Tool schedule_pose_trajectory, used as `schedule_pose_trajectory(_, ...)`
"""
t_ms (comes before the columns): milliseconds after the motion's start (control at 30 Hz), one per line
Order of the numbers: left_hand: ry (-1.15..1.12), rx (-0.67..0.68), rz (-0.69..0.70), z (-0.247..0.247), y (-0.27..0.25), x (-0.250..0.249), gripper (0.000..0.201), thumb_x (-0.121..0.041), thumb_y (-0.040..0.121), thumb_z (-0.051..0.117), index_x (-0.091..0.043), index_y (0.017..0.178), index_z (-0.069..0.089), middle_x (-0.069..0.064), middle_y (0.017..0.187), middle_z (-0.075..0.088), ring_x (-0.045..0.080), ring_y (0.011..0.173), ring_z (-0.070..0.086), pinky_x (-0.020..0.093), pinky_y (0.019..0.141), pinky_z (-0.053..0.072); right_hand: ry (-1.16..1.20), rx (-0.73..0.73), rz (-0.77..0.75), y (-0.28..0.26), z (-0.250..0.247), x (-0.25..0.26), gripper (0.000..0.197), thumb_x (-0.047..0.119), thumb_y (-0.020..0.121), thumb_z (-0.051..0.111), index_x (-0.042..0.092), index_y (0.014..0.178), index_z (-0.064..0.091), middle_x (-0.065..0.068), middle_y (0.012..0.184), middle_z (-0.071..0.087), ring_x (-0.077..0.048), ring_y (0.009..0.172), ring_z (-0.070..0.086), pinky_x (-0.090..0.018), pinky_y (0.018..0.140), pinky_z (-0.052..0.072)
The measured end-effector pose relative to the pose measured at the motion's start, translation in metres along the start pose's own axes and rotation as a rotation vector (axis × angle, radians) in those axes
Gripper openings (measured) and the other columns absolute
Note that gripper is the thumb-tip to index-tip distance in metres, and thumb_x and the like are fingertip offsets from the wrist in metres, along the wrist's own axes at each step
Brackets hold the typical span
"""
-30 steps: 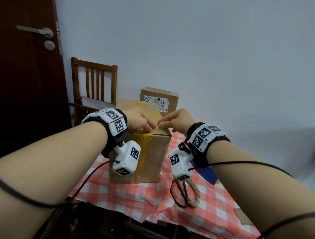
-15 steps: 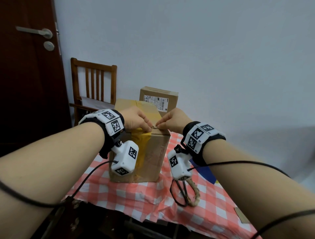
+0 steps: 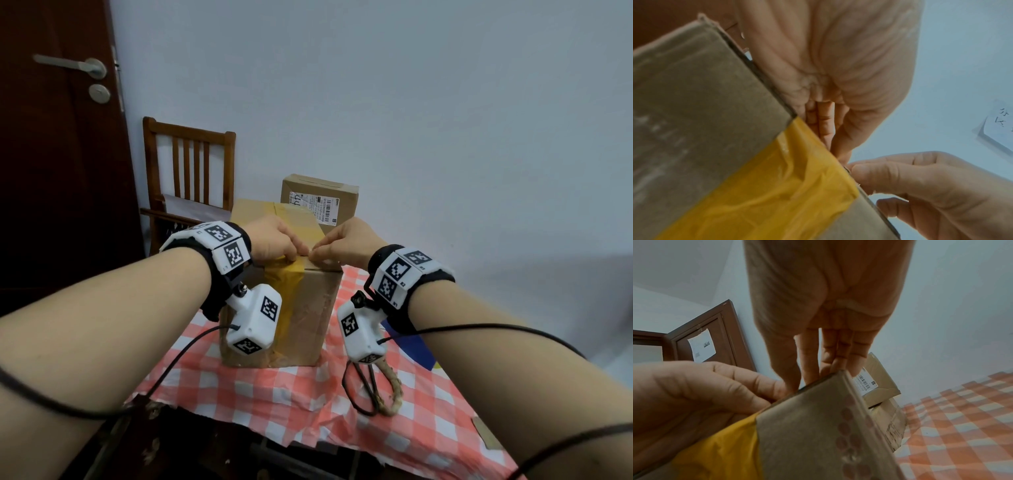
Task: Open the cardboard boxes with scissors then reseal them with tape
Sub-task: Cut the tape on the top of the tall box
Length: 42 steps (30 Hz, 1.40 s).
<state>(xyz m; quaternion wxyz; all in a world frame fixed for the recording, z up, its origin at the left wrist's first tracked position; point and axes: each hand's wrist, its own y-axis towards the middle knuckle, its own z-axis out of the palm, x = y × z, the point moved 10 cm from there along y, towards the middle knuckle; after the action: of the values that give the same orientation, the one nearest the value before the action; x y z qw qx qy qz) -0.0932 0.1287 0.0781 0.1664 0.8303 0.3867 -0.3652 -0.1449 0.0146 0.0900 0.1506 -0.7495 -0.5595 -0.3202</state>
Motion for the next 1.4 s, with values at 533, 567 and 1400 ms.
schedule_pose_trajectory(533, 0.063, 0.047, 0.01, 0.008, 0.001, -0.005, 0.033, -0.004, 0.088, 0.057, -0.021, 0.114, 0.07, 0.0, 0.109, 0.06, 0.015, 0.099, 0.05, 0.024, 0.079, 0.041, -0.153, -0.012, -0.156, -0.004, 0.002, 0.007, 0.018, 0.017, 0.089, 0.065, 0.01, 0.102, 0.075, -0.007, 0.099, 0.072, -0.014, 0.088, 0.062, -0.025, 0.086, 0.049)
schedule_pose_trajectory(567, 0.043, 0.031, 0.013, 0.006, 0.001, -0.005, 0.032, -0.004, 0.088, 0.058, -0.019, 0.113, 0.071, 0.0, 0.108, 0.061, 0.014, 0.098, 0.05, 0.023, 0.078, 0.041, -0.159, -0.004, -0.159, -0.004, 0.002, 0.007, 0.018, 0.017, 0.089, 0.065, 0.01, 0.102, 0.075, -0.007, 0.099, 0.072, -0.012, 0.087, 0.061, -0.023, 0.085, 0.048)
schedule_pose_trajectory(1400, 0.089, 0.017, 0.039, 0.007, 0.01, 0.002, 0.028, -0.011, 0.088, 0.062, -0.017, 0.115, 0.07, 0.002, 0.12, 0.063, 0.02, 0.11, 0.053, 0.028, 0.088, 0.043, -0.128, 0.099, -0.081, 0.0, 0.005, 0.01, 0.019, 0.007, 0.086, 0.061, 0.011, 0.099, 0.075, -0.005, 0.093, 0.07, -0.01, 0.087, 0.058, -0.017, 0.073, 0.047)
